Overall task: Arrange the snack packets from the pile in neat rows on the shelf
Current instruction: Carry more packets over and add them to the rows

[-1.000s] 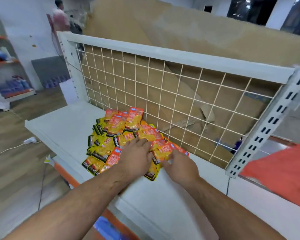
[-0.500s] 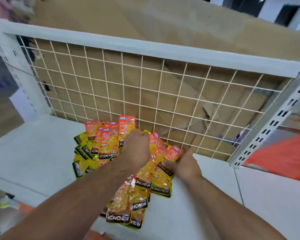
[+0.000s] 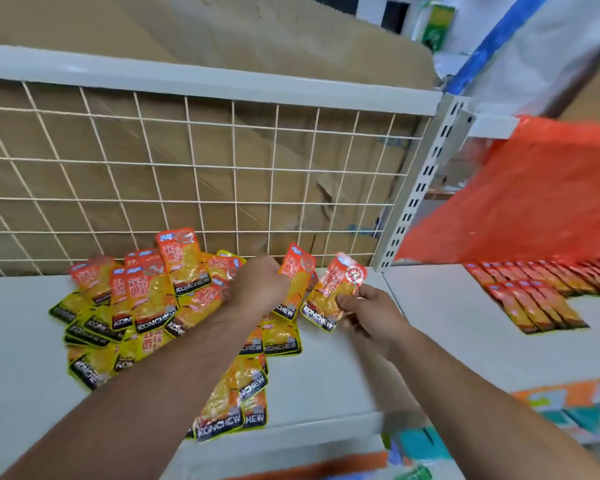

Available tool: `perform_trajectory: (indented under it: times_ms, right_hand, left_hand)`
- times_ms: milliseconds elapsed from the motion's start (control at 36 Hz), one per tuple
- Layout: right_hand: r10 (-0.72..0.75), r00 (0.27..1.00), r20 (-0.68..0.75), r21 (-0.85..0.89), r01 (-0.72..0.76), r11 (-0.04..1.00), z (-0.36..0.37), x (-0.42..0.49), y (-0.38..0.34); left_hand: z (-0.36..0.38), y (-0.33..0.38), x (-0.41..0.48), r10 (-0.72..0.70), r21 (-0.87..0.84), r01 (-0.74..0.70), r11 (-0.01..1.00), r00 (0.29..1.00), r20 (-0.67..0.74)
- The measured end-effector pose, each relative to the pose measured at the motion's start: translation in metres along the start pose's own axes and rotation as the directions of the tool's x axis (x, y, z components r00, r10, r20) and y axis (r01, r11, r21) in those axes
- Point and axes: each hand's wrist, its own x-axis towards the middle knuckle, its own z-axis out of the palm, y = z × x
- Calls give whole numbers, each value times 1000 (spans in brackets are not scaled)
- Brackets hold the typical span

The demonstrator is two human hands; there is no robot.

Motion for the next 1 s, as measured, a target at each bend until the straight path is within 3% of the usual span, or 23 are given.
perform_trajectory:
  times_ms: [111, 389, 1000]
  right_hand:
    - [24, 1000, 16, -2, -24, 1000, -27, -24, 13]
    - [72, 985, -156, 79, -60, 995, -105, -71, 48]
    - [-16, 972, -233, -85, -4, 996, -355, -182, 129]
  left_hand:
    - [27, 7, -17, 11, -108, 6, 994, 988, 153]
    - [83, 63, -67, 14, -266, 101, 959, 917, 399]
    - [236, 225, -237, -27, -369, 243, 897, 864, 503]
